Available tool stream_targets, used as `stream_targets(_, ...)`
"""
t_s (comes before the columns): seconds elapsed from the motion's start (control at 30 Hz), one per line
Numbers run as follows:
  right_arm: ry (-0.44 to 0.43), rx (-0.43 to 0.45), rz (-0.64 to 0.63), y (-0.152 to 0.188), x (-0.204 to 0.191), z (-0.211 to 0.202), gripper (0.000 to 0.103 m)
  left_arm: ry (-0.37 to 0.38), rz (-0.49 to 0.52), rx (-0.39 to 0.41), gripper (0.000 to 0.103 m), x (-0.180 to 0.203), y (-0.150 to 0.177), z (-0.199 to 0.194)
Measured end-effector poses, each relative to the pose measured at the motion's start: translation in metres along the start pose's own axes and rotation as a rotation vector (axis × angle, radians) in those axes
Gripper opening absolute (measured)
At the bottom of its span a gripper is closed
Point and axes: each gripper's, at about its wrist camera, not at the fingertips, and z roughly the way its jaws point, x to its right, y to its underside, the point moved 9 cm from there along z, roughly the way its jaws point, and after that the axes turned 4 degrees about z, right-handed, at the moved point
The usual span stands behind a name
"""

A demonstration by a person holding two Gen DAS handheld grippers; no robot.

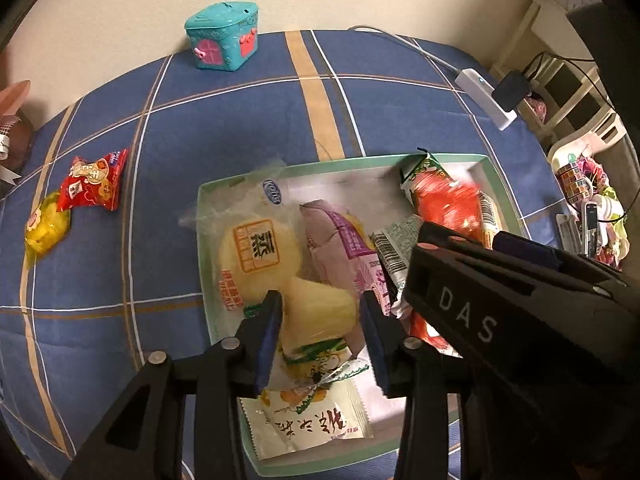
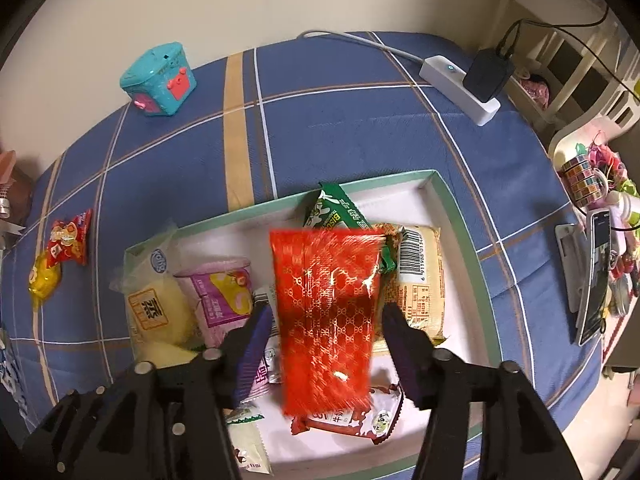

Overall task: Organize snacks
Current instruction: 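Carry both items over the white tray and open both tools to release them, then move both tools back from the tray toward the yellow cake and red packet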

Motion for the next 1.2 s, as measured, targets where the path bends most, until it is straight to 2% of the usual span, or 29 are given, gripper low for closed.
stream_targets(0.03,0.0,0.001,-0.001,-0.001,0.0,-0.001,0.063,0.0,0.001,0.003,0.053,0.0,-0.001,-0.001)
stream_targets(0.3,0.002,0.038,0.0,-0.009,-0.002,-0.011,0.085,0.0,-0.062,0.026,0.062,-0.02,-0.006,-0.01)
stream_targets(0.37,0.003,0.038,-0.005,-0.01,-0.003,-0.011,0.086,-0.023,-0.1,0.02,0.064,-0.033,-0.005,-0.008)
stream_targets(0.43,0.005,0.033,-0.012,-0.009,-0.005,-0.01,0.086,-0.032,-0.143,0.019,0.071,-0.048,-0.004,-0.007)
stream_targets(0.5,0.006,0.031,-0.018,-0.009,-0.007,-0.009,0.087,-0.027,-0.195,0.023,0.073,-0.064,-0.004,-0.009)
stream_targets(0.6,-0.007,0.041,-0.025,-0.01,-0.013,-0.012,0.092,-0.071,-0.251,0.035,0.073,-0.088,-0.003,-0.014)
stream_targets(0.7,-0.002,0.05,-0.047,-0.011,-0.019,-0.015,0.092,-0.027,-0.311,0.063,0.074,-0.103,-0.004,-0.023)
stream_targets(0.77,-0.002,0.056,-0.061,-0.01,-0.024,-0.017,0.092,-0.026,-0.343,0.083,0.074,-0.115,-0.005,-0.03)
stream_targets(1.03,-0.018,0.077,-0.12,-0.008,-0.055,-0.027,0.095,-0.099,-0.484,0.142,0.076,-0.179,0.005,-0.05)
stream_targets(1.07,-0.023,0.077,-0.127,-0.007,-0.06,-0.027,0.096,-0.111,-0.502,0.145,0.078,-0.19,0.008,-0.052)
stream_targets(1.13,-0.031,0.079,-0.145,-0.005,-0.07,-0.028,0.097,-0.135,-0.535,0.15,0.087,-0.209,0.014,-0.055)
stream_targets(1.2,-0.038,0.08,-0.162,-0.002,-0.081,-0.029,0.098,-0.162,-0.575,0.152,0.087,-0.229,0.024,-0.057)
